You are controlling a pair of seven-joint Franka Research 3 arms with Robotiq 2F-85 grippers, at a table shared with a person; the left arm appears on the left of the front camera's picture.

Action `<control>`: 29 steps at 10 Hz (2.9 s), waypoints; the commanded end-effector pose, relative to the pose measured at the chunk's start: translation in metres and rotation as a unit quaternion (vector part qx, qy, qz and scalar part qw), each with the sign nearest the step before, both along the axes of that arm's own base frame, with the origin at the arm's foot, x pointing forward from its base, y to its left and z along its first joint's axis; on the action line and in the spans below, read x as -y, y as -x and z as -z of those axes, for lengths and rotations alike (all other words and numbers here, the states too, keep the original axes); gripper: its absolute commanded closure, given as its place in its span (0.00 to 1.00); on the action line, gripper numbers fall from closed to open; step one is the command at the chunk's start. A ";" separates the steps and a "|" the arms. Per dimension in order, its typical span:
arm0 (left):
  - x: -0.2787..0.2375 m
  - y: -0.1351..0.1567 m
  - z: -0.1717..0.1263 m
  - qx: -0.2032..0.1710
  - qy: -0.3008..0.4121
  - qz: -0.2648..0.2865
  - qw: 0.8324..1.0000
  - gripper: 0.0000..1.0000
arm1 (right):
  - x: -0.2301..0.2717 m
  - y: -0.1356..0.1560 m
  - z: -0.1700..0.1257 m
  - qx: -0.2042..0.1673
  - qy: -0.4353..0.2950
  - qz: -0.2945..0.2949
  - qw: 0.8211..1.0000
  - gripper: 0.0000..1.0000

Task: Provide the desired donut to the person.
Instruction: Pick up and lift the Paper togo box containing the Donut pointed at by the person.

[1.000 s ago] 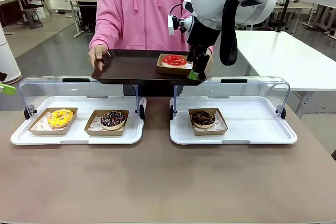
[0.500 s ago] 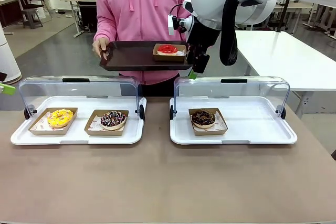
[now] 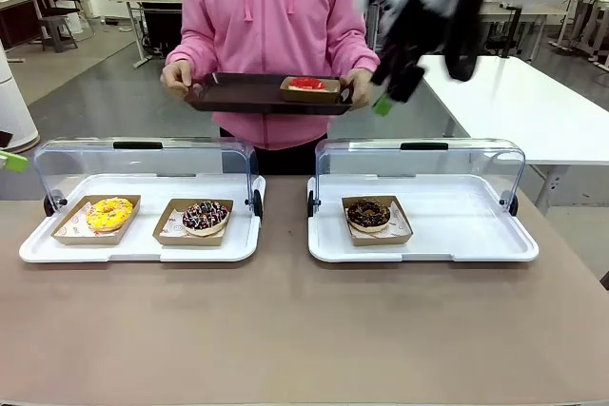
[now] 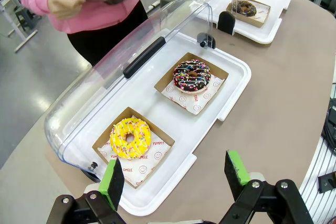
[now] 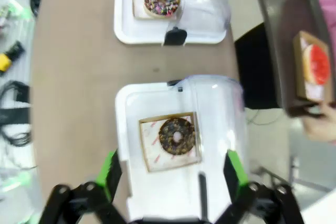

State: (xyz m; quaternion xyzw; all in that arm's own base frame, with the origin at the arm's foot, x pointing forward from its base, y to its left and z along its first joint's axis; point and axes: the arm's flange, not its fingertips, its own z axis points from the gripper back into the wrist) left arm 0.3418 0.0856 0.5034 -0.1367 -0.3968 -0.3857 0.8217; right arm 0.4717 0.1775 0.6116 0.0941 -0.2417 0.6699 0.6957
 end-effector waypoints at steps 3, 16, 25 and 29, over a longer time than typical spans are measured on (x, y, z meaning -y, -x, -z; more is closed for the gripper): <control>-0.002 0.000 0.002 0.004 0.003 0.008 1.000 0.00 | 0.119 0.078 0.018 0.015 -0.128 0.058 0.990 0.00; -0.002 0.000 0.002 0.004 0.003 0.008 1.000 0.00 | 0.218 0.111 0.081 0.008 -0.197 0.138 0.971 0.00; -0.002 0.000 0.002 0.004 0.003 0.008 1.000 0.00 | 0.227 0.114 0.076 0.075 -0.242 0.177 0.951 0.00; -0.002 0.000 0.002 0.004 0.003 0.008 1.000 0.00 | 0.233 0.115 0.066 0.052 -0.226 0.178 0.956 0.00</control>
